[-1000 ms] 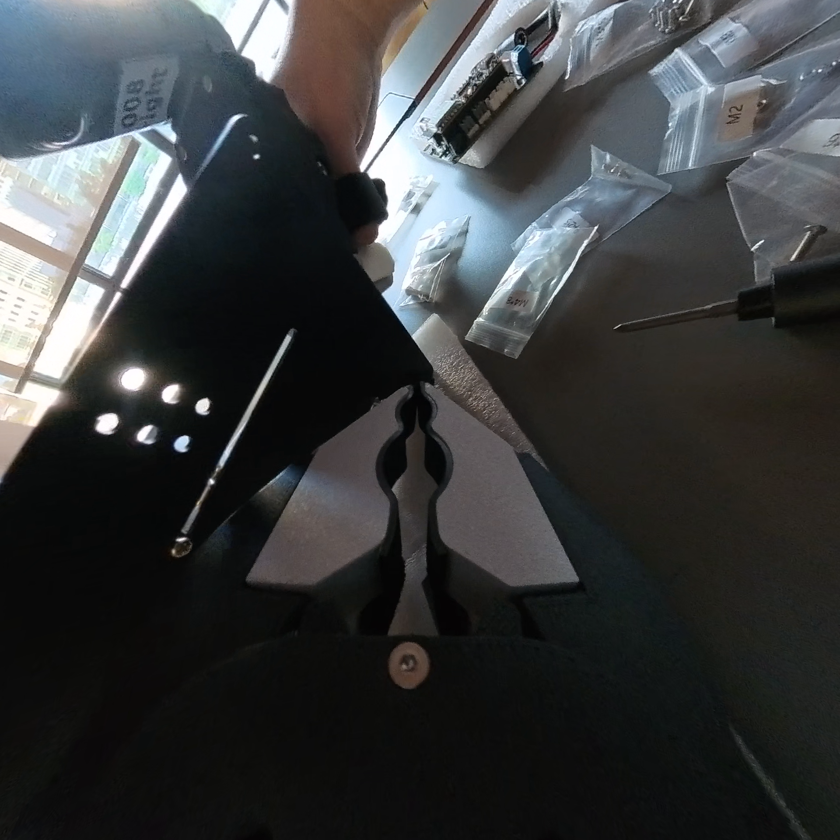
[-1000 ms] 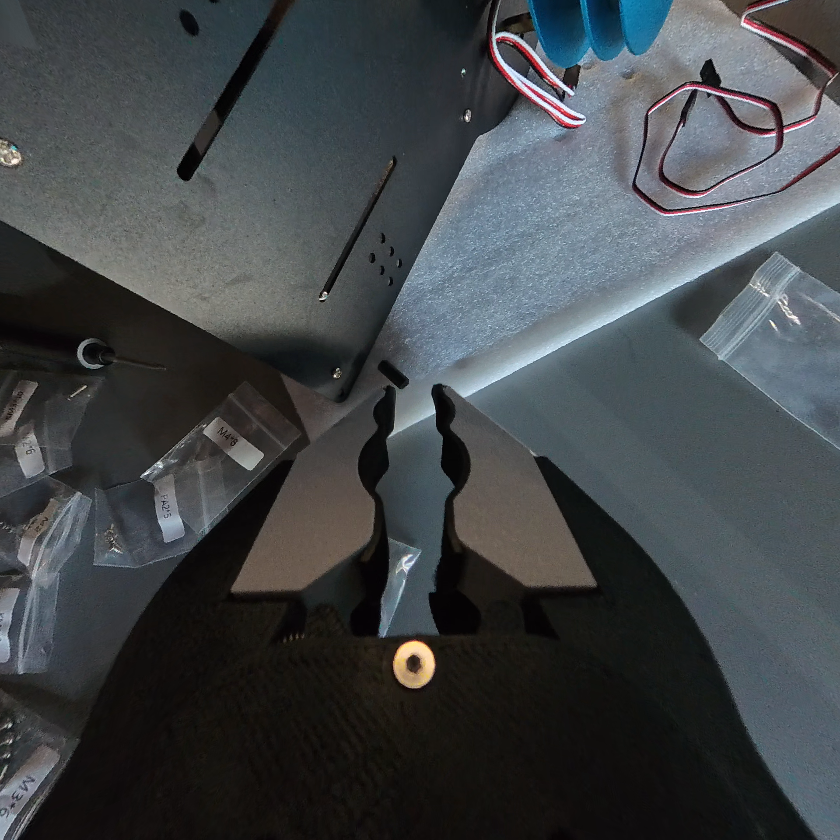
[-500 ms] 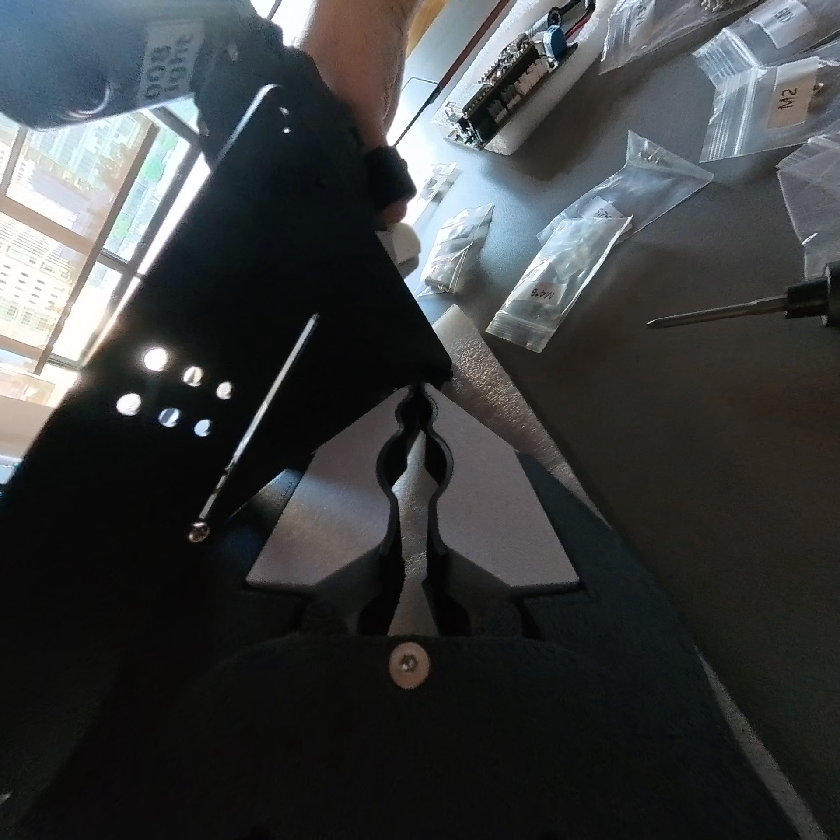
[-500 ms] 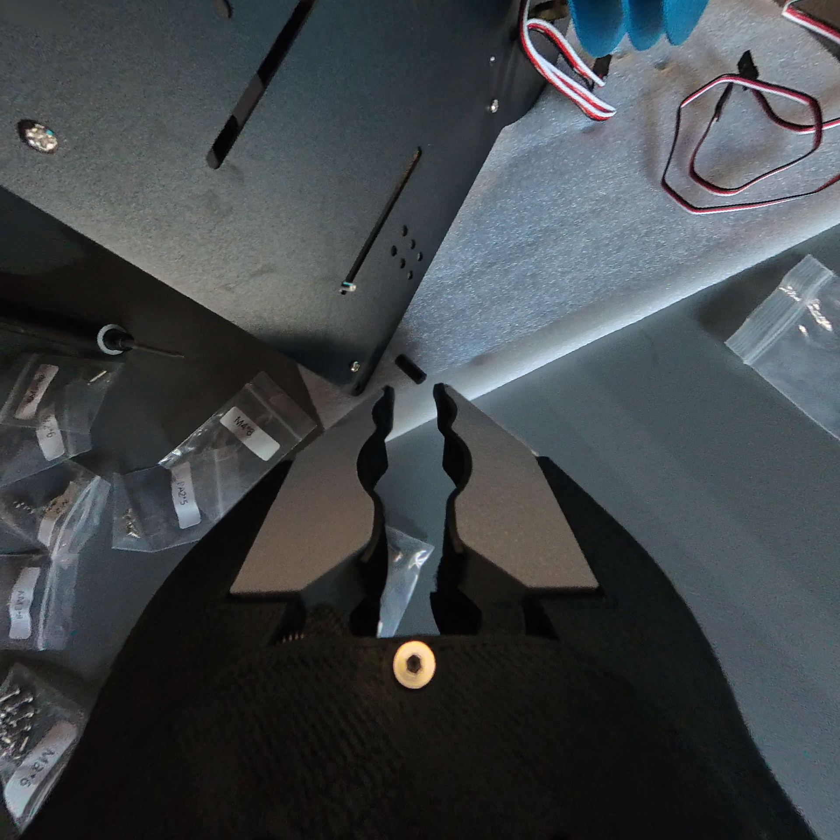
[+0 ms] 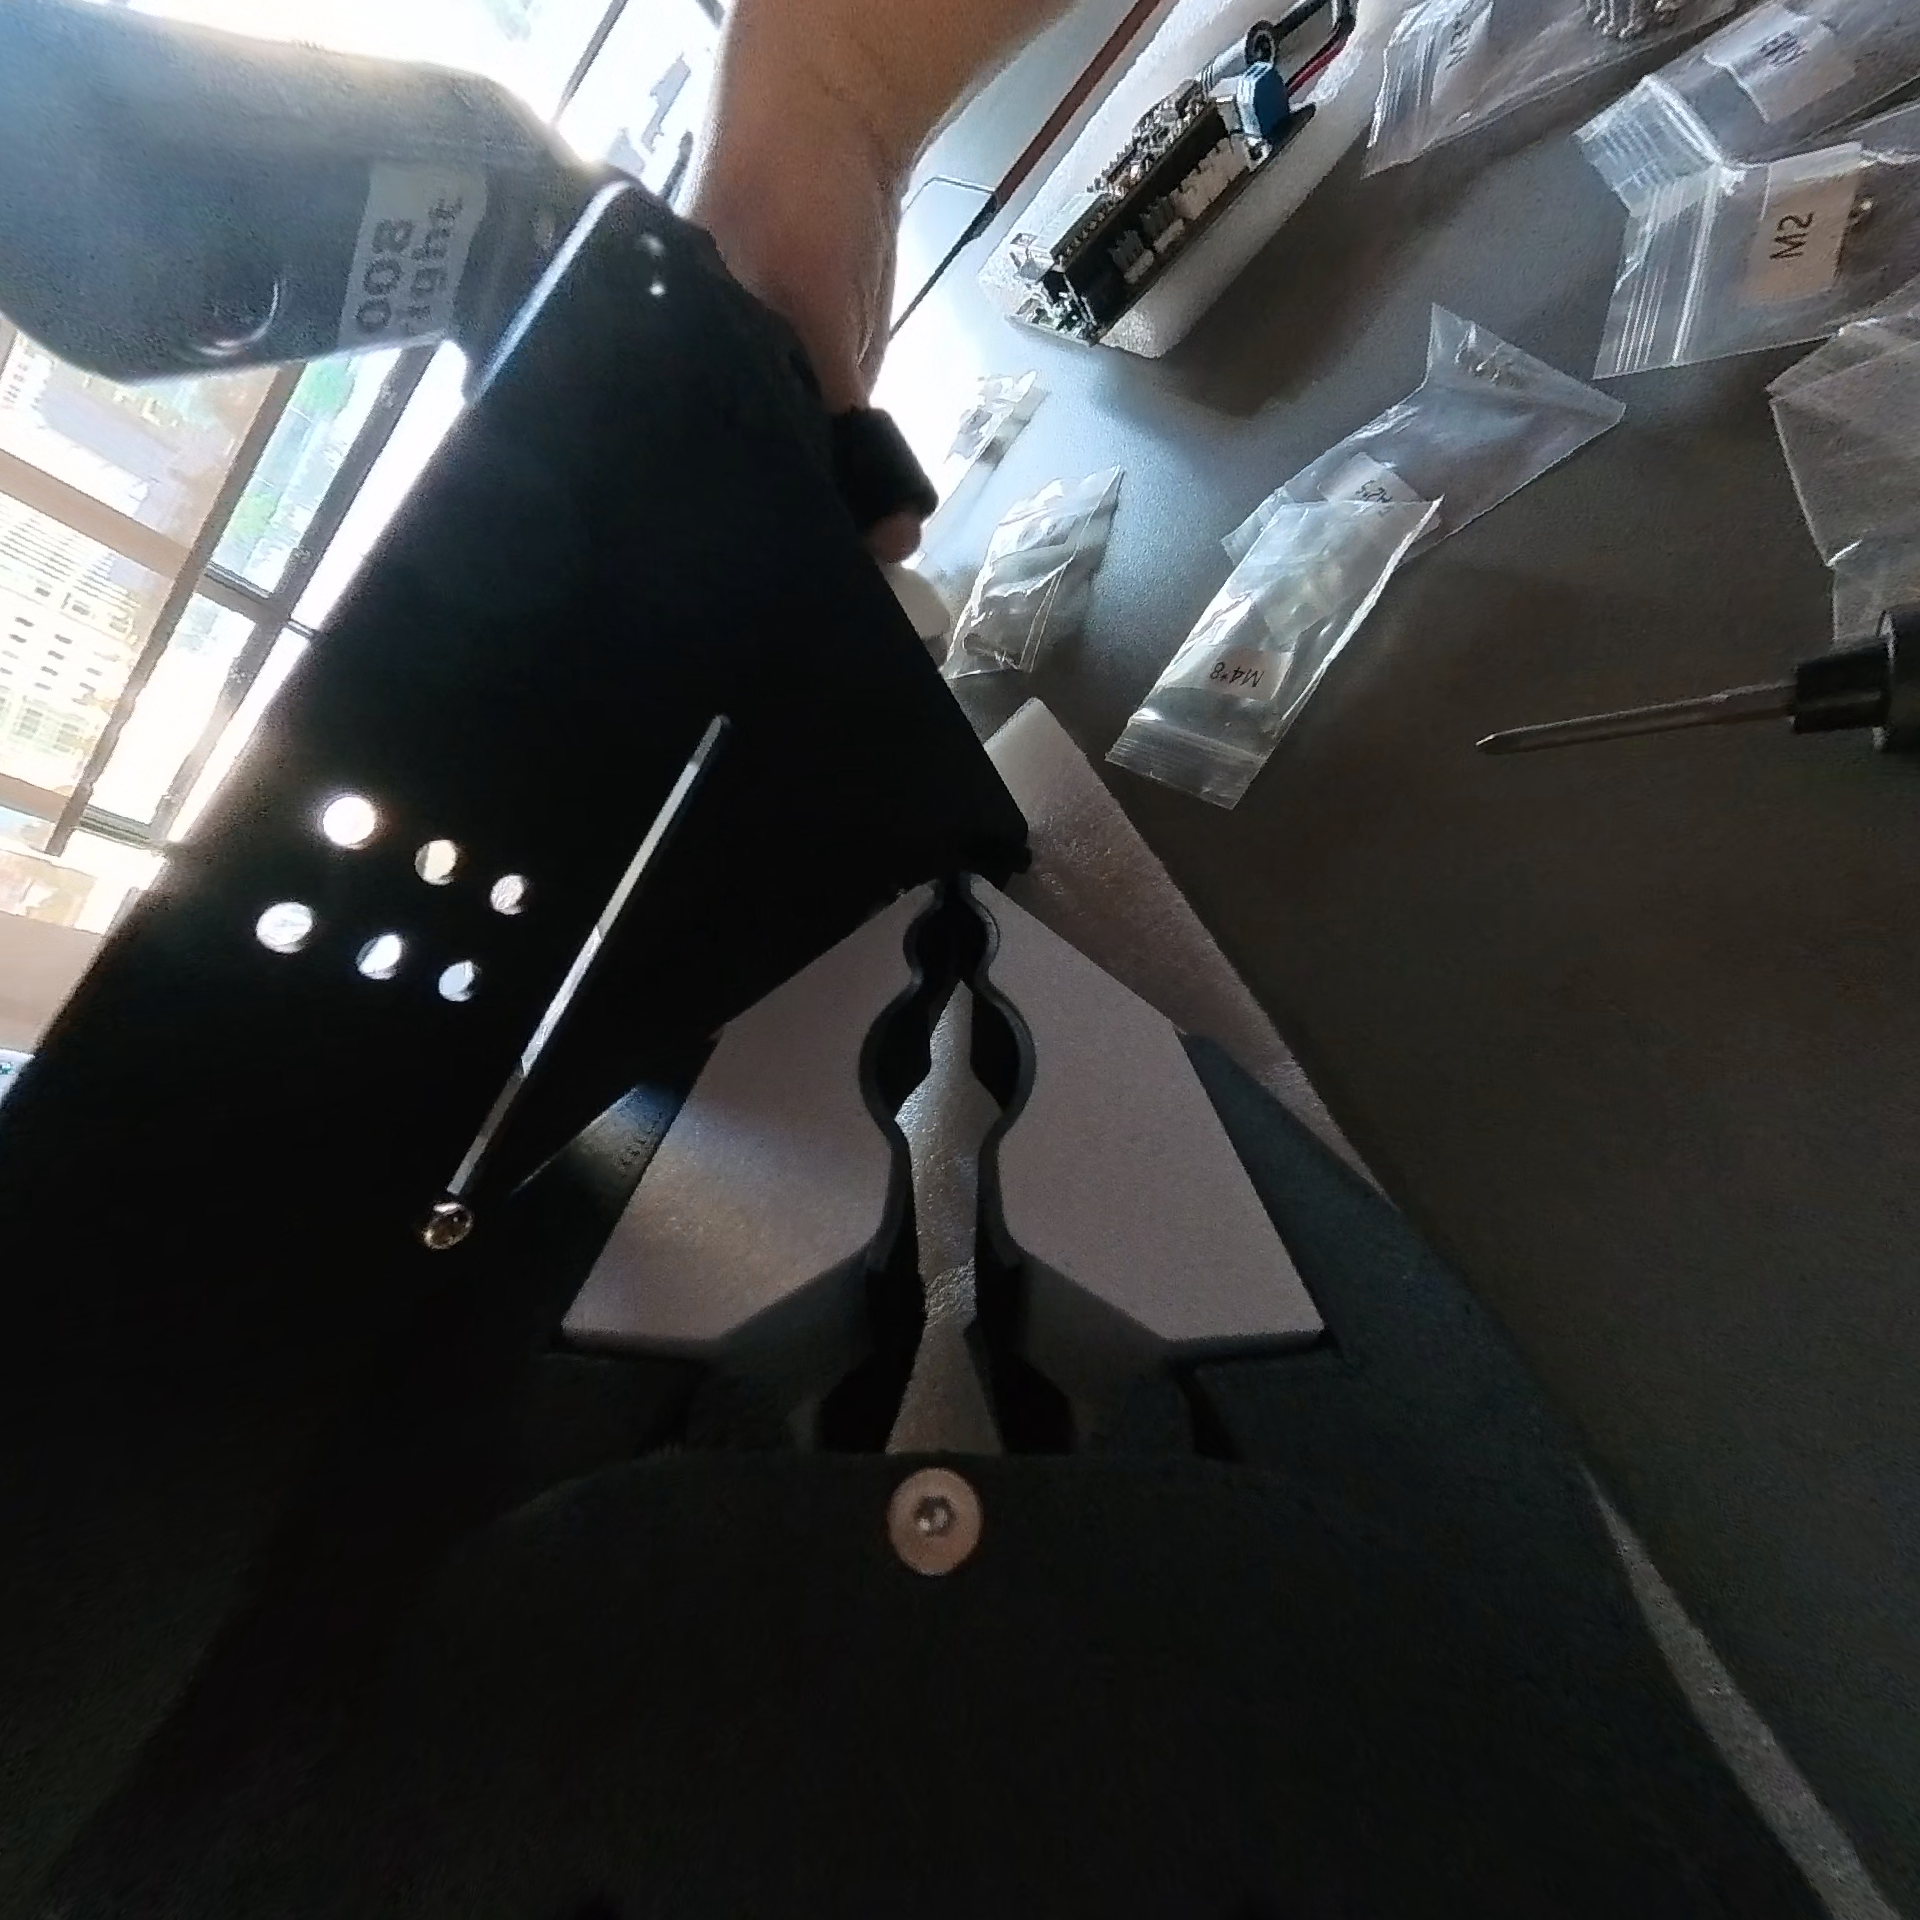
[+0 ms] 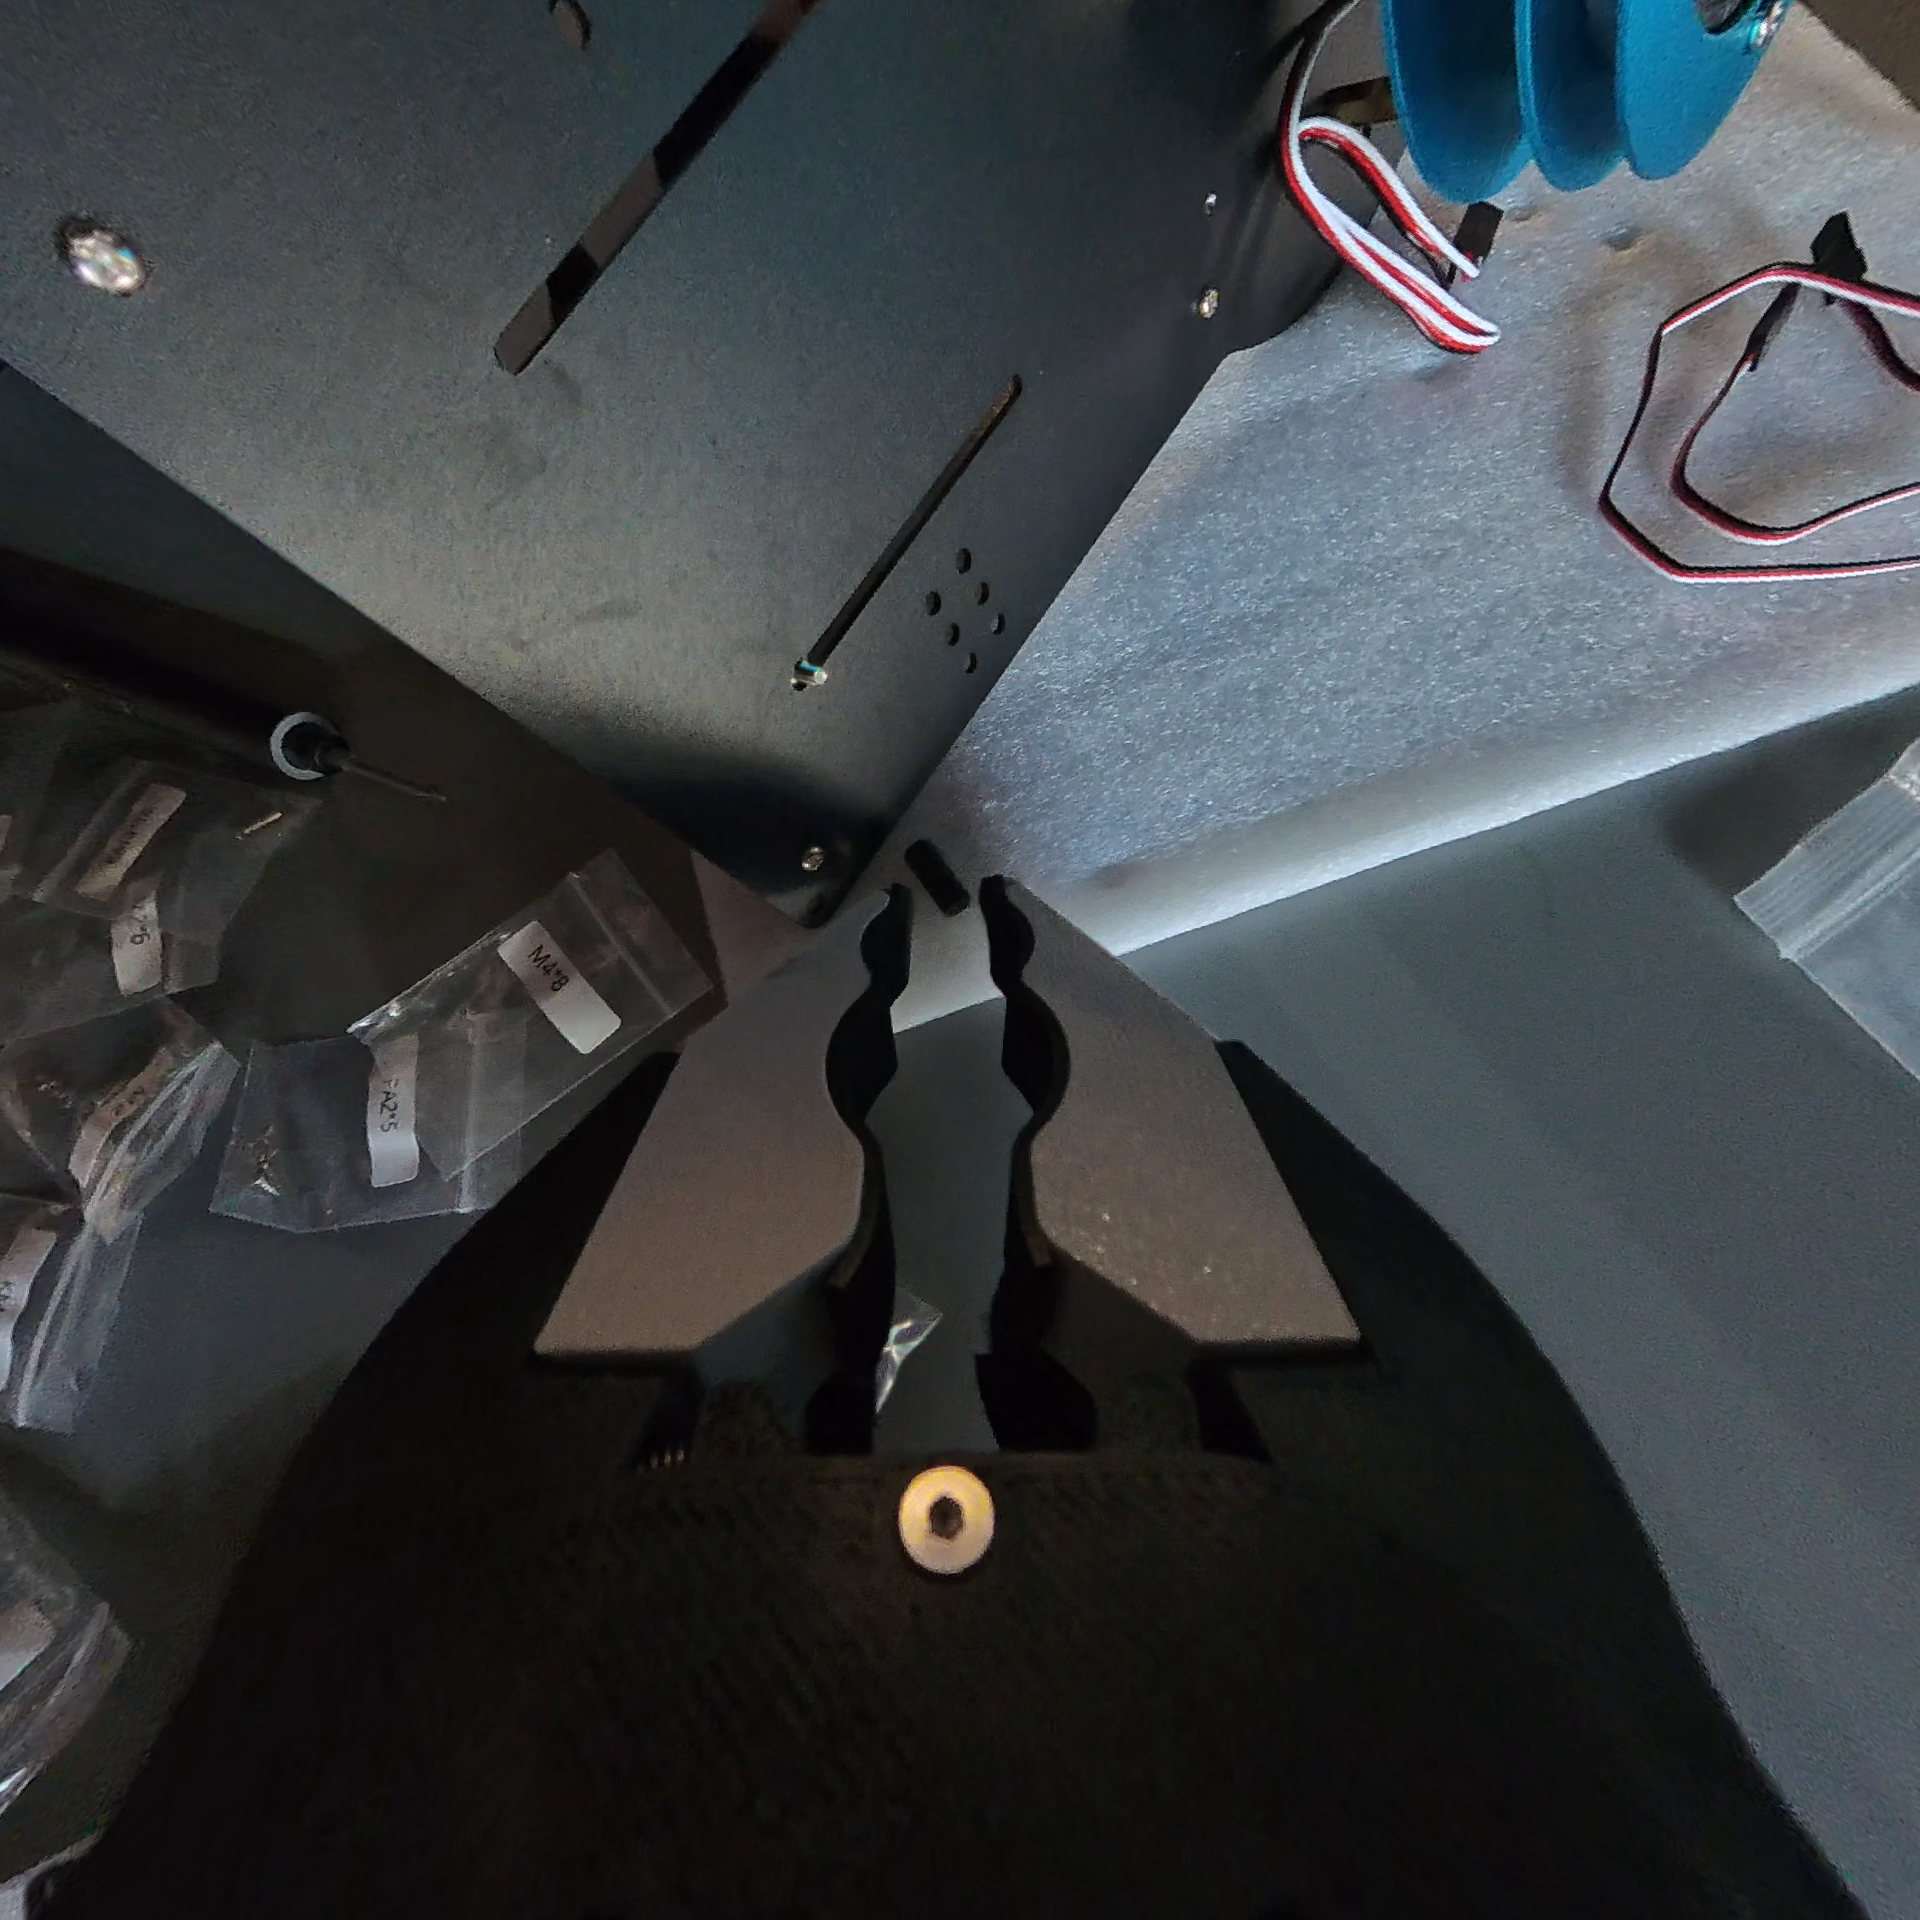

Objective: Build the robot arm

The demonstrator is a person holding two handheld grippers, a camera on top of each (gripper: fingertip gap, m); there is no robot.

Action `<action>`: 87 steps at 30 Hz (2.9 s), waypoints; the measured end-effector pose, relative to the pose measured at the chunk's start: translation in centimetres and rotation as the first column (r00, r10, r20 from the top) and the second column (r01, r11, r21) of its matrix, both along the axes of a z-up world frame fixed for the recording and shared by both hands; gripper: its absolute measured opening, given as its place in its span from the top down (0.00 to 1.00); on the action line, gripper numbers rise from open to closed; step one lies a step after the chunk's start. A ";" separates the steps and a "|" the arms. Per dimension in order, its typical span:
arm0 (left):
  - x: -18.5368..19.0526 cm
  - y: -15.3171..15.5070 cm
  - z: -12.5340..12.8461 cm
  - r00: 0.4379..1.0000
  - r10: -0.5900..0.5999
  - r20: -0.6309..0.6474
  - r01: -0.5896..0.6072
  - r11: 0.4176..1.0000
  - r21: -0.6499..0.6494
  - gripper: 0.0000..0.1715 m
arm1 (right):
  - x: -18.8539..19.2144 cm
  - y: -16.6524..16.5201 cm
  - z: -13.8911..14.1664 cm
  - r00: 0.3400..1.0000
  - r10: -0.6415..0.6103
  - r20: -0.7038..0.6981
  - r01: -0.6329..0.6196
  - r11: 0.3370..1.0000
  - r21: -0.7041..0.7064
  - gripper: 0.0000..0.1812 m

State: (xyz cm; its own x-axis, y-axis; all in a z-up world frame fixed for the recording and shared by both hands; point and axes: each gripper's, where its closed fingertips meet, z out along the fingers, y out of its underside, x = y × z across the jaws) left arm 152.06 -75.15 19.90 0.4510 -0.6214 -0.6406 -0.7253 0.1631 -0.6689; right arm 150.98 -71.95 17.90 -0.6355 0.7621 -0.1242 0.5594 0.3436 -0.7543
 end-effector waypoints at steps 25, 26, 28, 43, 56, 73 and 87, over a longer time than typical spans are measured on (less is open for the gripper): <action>0.0 0.0 0.0 1.000 0.001 -0.002 -0.001 1.000 -0.002 1.00 | 8.3 8.8 0.4 0.697 -0.308 0.647 -0.325 0.670 0.668 0.97; 0.0 0.0 0.0 1.000 0.001 -0.002 -0.001 1.000 0.000 1.00 | 8.5 9.0 0.3 0.677 -0.321 0.662 -0.333 0.669 0.664 0.97; 0.0 0.0 0.0 1.000 0.002 -0.003 -0.002 1.000 0.001 1.00 | 9.0 9.6 0.3 0.629 -0.372 0.683 -0.348 0.651 0.674 0.97; 0.0 0.1 -0.2 1.000 0.007 -0.016 -0.007 1.000 -0.002 1.00 | 10.4 8.7 -1.1 0.507 -0.463 0.727 -0.241 0.733 0.636 0.94; 0.0 0.1 -0.3 1.000 0.006 -0.015 -0.006 1.000 -0.005 1.00 | 10.5 8.9 0.3 0.722 -0.471 0.507 0.166 0.829 0.534 0.91; 0.0 0.2 -0.5 1.000 0.011 -0.028 -0.011 1.000 -0.007 1.00 | 10.0 8.5 -0.6 0.927 -0.348 0.137 0.308 0.919 0.246 0.94; 0.0 0.2 -0.5 1.000 0.009 -0.027 -0.010 1.000 -0.011 1.00 | 9.2 8.2 3.7 0.943 -0.310 0.122 0.247 0.897 0.366 0.97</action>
